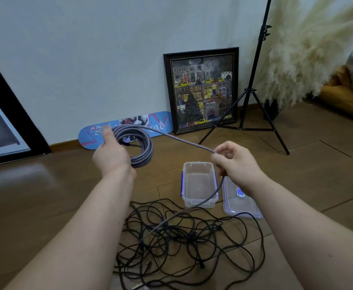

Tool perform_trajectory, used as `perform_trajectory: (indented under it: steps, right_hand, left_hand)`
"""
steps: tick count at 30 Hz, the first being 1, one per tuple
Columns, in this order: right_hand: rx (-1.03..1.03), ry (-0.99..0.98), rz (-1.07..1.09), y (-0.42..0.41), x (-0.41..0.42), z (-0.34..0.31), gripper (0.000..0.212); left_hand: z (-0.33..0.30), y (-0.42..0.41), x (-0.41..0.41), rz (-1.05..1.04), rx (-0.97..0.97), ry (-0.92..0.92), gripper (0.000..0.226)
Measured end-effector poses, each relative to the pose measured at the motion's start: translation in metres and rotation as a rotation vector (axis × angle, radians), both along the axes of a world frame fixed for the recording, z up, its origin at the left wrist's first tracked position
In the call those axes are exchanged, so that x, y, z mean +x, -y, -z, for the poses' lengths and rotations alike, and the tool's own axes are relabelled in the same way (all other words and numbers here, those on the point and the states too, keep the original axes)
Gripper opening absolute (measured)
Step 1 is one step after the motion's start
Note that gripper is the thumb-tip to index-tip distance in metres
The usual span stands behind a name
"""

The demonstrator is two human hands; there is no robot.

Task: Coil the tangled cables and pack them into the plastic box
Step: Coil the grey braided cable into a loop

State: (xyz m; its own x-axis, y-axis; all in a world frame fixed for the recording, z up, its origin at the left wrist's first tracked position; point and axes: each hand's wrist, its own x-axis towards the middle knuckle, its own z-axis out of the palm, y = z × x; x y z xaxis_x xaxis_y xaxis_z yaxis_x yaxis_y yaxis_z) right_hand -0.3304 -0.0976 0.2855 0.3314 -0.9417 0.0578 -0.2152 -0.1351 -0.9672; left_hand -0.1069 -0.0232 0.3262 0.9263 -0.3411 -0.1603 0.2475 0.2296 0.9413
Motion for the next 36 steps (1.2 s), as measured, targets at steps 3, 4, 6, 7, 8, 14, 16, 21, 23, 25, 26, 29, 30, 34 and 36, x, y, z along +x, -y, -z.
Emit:
perform_trajectory:
  steps: [3,4,6,7,8,14,16,21,23,25,26,29,30,34,36]
  right_hand:
    - [-0.208,-0.019,0.171,-0.001,0.008,-0.011,0.017]
    - [-0.304,0.05,0.259,-0.001,0.01,-0.022,0.021]
    - [-0.397,0.292,0.352,0.002,0.012,-0.046,0.024]
    - [-0.355,0.403,0.332,0.005,0.013,-0.051,0.021]
    - [-0.27,0.444,0.303,0.006,0.014,-0.05,0.018]
    - [-0.301,0.084,0.336,-0.004,0.016,-0.017,0.014]
    - [-0.37,0.088,0.341,-0.006,0.016,-0.017,0.012]
    - [-0.579,0.096,0.28,-0.013,0.014,-0.015,0.008]
    - [-0.793,-0.074,0.257,-0.011,0.014,-0.016,0.006]
    - [-0.932,-0.43,0.124,-0.012,0.018,-0.02,0.011]
    - [-0.906,-0.634,-0.002,-0.018,0.022,-0.025,0.013]
    - [-0.782,-0.898,-0.412,-0.039,0.037,-0.039,0.017]
    - [-0.755,-0.825,-0.512,-0.045,0.041,-0.044,0.017]
    - [-0.479,-0.255,-0.577,-0.045,0.045,-0.059,0.011]
    - [-0.399,-0.063,-0.46,-0.037,0.046,-0.054,0.009]
  left_hand:
    - [0.003,0.002,0.005,-0.024,-0.007,-0.019,0.051]
    - [0.004,0.003,0.005,-0.021,-0.002,-0.018,0.051]
    - [0.004,0.005,0.005,-0.005,0.011,0.004,0.051]
    - [0.005,0.006,0.005,-0.009,0.012,0.014,0.051]
    - [0.007,0.006,0.005,-0.013,0.017,0.015,0.051]
    - [0.02,0.011,0.005,0.001,0.1,0.086,0.05]
    - [0.021,0.011,0.005,-0.016,0.112,0.109,0.05]
    - [0.025,0.013,0.009,-0.027,0.125,0.133,0.05]
    - [0.024,0.012,0.009,-0.037,0.134,0.151,0.05]
    - [0.022,0.009,0.008,-0.041,0.162,0.208,0.05]
    - [0.021,0.008,0.008,-0.038,0.173,0.246,0.051]
    - [0.017,0.003,0.0,0.004,0.207,0.393,0.055]
    - [0.017,0.003,-0.002,0.031,0.217,0.448,0.055]
    - [0.021,0.007,-0.01,0.238,0.25,0.527,0.052]
    - [0.02,0.008,-0.018,0.402,0.172,0.409,0.045]
